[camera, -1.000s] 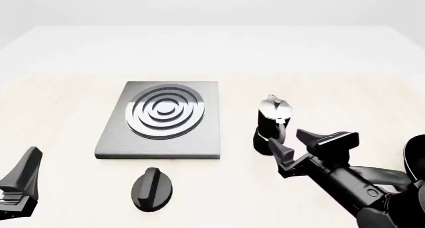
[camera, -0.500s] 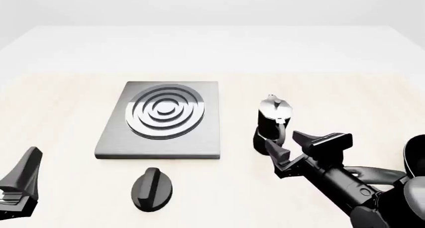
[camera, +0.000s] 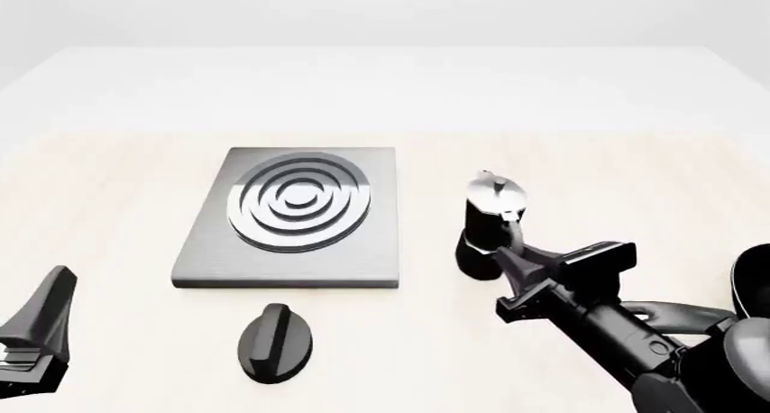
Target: Put the moka pot on the stove.
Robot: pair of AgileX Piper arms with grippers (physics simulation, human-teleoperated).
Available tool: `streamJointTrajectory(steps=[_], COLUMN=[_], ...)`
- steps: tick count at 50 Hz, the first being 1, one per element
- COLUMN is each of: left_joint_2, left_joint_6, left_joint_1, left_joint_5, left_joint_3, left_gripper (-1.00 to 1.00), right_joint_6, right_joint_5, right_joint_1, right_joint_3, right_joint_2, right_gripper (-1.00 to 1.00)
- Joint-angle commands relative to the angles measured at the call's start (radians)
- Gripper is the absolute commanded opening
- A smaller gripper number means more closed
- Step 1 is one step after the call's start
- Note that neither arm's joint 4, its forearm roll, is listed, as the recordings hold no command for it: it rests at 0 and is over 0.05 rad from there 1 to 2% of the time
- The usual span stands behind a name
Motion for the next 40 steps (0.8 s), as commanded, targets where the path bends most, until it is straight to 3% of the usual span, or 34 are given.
streamJointTrajectory(steps=[1, 10, 11, 12, 40], left_joint_2=[0.000, 0.000, 0.000, 0.000, 0.000], left_joint_6=[0.000, 0.000, 0.000, 0.000, 0.000], left_joint_1=[0.000, 0.000, 0.000, 0.000, 0.000], left_joint_5=[0.000, 0.000, 0.000, 0.000, 0.000], left_joint_3=[0.000, 0.000, 0.000, 0.000, 0.000], left_gripper=[1.00, 1.00, 1.00, 1.00, 1.00], right_joint_6=[0.007, 0.000, -0.024, -0.025, -0.044], right_joint_5=[-0.013, 0.011, 0.198, 0.218, 0.292], right_joint_1=[0.004, 0.000, -0.022, -0.023, 0.065], right_joint_3=[0.009, 0.021, 0.060, 0.059, -0.016], right_joint_2=[0.006, -0.043, -0.335, -0.355, -0.411], right_gripper=[-1.00, -1.00, -1.00, -1.00, -1.00])
